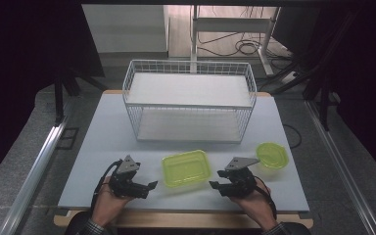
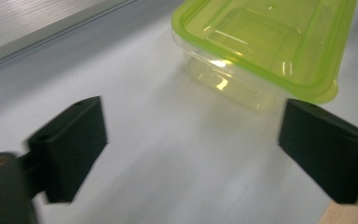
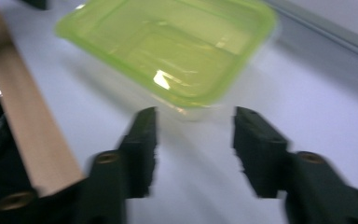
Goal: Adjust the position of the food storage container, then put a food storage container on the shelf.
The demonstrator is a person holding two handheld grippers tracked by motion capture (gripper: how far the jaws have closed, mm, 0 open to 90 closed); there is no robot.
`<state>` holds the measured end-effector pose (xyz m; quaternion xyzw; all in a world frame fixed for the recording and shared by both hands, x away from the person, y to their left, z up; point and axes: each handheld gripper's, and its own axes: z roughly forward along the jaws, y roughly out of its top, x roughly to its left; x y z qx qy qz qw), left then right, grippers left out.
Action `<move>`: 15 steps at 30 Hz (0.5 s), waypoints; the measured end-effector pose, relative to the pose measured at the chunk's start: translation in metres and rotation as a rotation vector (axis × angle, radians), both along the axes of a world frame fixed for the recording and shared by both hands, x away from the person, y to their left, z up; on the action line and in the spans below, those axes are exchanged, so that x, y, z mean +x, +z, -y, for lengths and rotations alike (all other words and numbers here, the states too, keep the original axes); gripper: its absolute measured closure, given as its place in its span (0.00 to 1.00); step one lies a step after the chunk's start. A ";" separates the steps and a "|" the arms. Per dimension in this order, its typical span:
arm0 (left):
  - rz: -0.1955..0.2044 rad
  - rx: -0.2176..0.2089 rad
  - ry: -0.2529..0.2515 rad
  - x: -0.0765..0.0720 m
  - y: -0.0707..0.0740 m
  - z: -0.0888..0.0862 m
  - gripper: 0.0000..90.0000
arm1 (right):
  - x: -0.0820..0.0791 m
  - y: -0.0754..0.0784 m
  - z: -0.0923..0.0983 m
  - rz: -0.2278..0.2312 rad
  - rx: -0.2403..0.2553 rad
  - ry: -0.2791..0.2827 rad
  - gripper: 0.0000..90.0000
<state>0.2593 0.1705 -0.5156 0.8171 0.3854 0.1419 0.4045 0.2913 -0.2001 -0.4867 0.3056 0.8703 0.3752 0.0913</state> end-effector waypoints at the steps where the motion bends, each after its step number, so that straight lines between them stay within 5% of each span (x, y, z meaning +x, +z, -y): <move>1: 0.000 0.000 0.000 0.000 0.000 0.000 0.03 | 0.000 0.000 0.000 0.000 0.000 0.000 0.47; 6: 0.042 0.021 0.012 -0.008 -0.002 -0.004 0.00 | 0.010 -0.009 0.013 -0.027 0.020 -0.062 0.28; 10: 0.051 -0.021 0.014 -0.009 -0.003 -0.010 0.00 | 0.015 -0.007 0.017 0.000 0.096 -0.092 0.16; 15: 0.052 -0.023 0.012 -0.007 -0.006 -0.013 0.00 | 0.019 -0.005 0.018 0.015 0.119 -0.104 0.13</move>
